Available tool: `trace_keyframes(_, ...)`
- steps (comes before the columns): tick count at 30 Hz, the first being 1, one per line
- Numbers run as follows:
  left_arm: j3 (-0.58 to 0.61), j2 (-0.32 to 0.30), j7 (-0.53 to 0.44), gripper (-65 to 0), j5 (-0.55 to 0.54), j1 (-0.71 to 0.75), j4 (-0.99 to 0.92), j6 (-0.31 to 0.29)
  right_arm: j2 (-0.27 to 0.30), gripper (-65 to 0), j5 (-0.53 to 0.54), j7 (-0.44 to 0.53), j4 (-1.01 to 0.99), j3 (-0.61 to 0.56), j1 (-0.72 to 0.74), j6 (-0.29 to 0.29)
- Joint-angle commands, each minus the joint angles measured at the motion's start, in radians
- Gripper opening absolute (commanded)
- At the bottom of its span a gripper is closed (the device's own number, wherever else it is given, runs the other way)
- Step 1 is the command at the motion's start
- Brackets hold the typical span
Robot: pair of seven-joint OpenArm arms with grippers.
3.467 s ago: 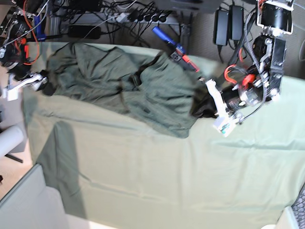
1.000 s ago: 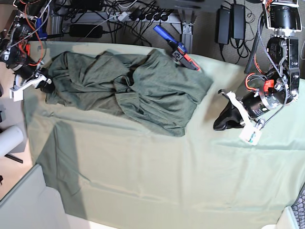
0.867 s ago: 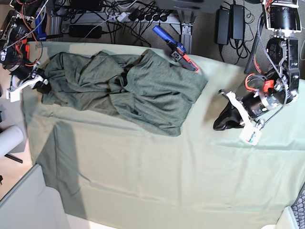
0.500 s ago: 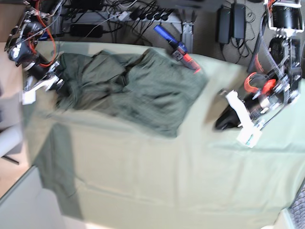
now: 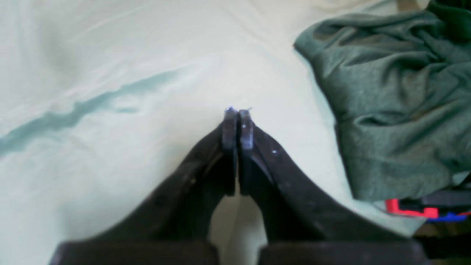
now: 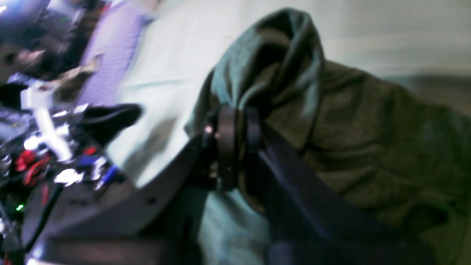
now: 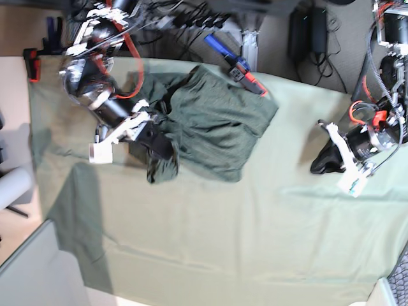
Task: Fold the T-shirt properly
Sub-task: 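Grasp the folded bundle's side with the right gripper and fold it over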
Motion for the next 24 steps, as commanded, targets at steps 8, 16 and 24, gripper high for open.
trace_keyframes(8,-0.005,-0.015,-0.022,-62.8,-0.029,-0.013,0.016,-0.017,-0.129,-65.0,-0.064,0.024,0.037,-0.175,0.010,0.008)
trace_keyframes(16,-0.005,-0.015,-0.026,-62.8,-0.055,-0.013,0.016,-0.017,-0.143,-35.5,-0.219,0.045,0.037,-0.299,0.010,0.008)
trace_keyframes(24,-0.005,-0.015,-0.026,-62.8,-0.070,-0.013,0.016,-0.017,-0.144,-27.5,-0.207,0.053,0.037,-0.306,0.010,0.008)
